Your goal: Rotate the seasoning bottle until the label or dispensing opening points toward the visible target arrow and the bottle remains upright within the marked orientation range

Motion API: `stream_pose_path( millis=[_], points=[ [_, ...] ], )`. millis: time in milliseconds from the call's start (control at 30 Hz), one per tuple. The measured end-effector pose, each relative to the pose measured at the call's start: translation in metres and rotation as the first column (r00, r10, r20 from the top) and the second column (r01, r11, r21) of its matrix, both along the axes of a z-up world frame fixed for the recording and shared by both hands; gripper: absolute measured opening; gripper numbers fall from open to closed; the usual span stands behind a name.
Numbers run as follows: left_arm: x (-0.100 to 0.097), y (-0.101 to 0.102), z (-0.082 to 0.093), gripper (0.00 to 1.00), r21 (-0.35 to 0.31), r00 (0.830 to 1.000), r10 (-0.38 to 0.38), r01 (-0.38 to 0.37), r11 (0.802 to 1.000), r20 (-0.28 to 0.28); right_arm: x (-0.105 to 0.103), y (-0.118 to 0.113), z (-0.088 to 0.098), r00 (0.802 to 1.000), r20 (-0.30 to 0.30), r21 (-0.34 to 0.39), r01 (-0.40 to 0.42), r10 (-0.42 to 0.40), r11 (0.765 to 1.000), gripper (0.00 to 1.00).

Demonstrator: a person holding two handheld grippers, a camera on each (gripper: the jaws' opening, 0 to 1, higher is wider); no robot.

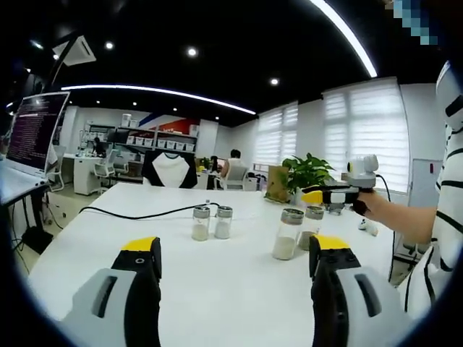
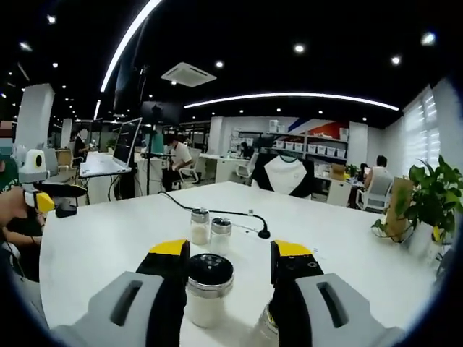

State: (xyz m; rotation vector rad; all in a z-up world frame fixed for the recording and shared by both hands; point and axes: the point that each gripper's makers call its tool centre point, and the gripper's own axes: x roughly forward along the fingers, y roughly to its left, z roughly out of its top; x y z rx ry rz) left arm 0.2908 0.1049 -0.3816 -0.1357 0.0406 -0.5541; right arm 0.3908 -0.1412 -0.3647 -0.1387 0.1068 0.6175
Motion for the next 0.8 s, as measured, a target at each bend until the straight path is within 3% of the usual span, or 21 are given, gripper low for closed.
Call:
stream_pose_path(
  millis=[367,533,667,800],
  points=[
    [0.015,-0.028,0.01,0.89,-0.001,0.998,-0.057,0.057,0.998,0.018,-0.023,-0.058,0.018,0.99,0.087,0.105,0.098,-0.107,0.99,0.44],
    [0.02,-0.04,0.021,0.88,-0.009,0.996,-0.072,0.073,0.997,0.053,-0.031,-0.093,0.03,0.968,0.136,0.158,0.187,-0.209,0.97,0.42],
    [0.025,-0.044,0.021,0.87,0.011,0.996,-0.075,0.074,0.997,0.052,-0.035,-0.105,0.027,0.967,0.115,0.177,0.204,-0.226,0.963,0.42],
    [0.028,-0.048,0.029,0.87,-0.018,0.994,-0.084,0.085,0.996,0.065,-0.039,-0.119,0.018,0.96,0.1,0.163,0.242,-0.26,0.956,0.43]
  ],
)
